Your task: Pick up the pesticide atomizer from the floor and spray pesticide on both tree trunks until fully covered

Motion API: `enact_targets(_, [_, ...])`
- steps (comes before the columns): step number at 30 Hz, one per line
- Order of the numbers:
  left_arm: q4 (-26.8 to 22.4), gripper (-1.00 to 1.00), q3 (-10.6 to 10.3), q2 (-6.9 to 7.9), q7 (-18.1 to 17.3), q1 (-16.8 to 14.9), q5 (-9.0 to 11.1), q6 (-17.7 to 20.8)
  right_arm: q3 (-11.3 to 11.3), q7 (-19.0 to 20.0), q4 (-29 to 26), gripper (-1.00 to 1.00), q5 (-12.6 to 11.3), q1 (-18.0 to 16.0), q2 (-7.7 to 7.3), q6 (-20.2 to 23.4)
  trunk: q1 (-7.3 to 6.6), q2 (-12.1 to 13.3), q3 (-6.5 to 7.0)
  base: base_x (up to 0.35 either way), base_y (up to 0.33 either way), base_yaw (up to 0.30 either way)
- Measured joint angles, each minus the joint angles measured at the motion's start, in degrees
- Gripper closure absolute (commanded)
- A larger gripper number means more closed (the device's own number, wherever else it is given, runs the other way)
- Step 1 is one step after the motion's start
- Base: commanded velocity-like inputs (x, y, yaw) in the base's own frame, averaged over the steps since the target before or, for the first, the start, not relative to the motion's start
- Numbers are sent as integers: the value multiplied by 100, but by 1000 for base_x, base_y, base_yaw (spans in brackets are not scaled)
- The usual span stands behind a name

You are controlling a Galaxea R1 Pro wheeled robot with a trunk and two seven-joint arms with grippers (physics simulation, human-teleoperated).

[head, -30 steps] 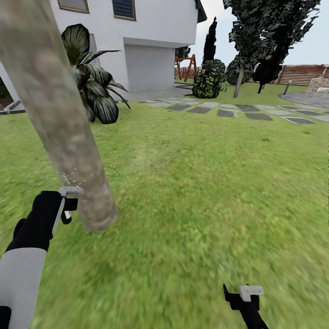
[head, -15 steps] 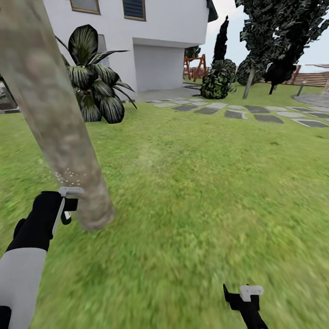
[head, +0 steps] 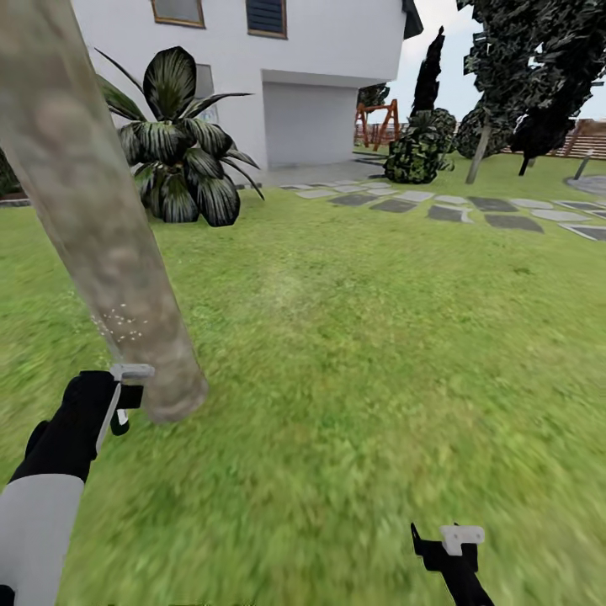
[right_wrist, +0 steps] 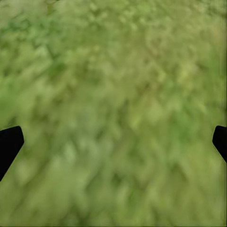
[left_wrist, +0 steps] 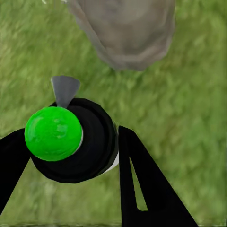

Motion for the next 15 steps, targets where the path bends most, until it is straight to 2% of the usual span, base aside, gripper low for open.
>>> enact_targets(4, [-8,100,33,-7,2,61,-19,-4,-1,0,0,-100,0,0,0,0,0,0,0,204,-208,244])
enact_targets(10, [31,100,58,30,3,163,-12,-8,-2,0,0,-100,0,-3,0,0,0,0,0,256,-172,17])
enact_targets(15, [82,100,381,83,-5,321,-34,-28,-3,0,0,-100,0,0,0,0,0,0,0,258,-171,0])
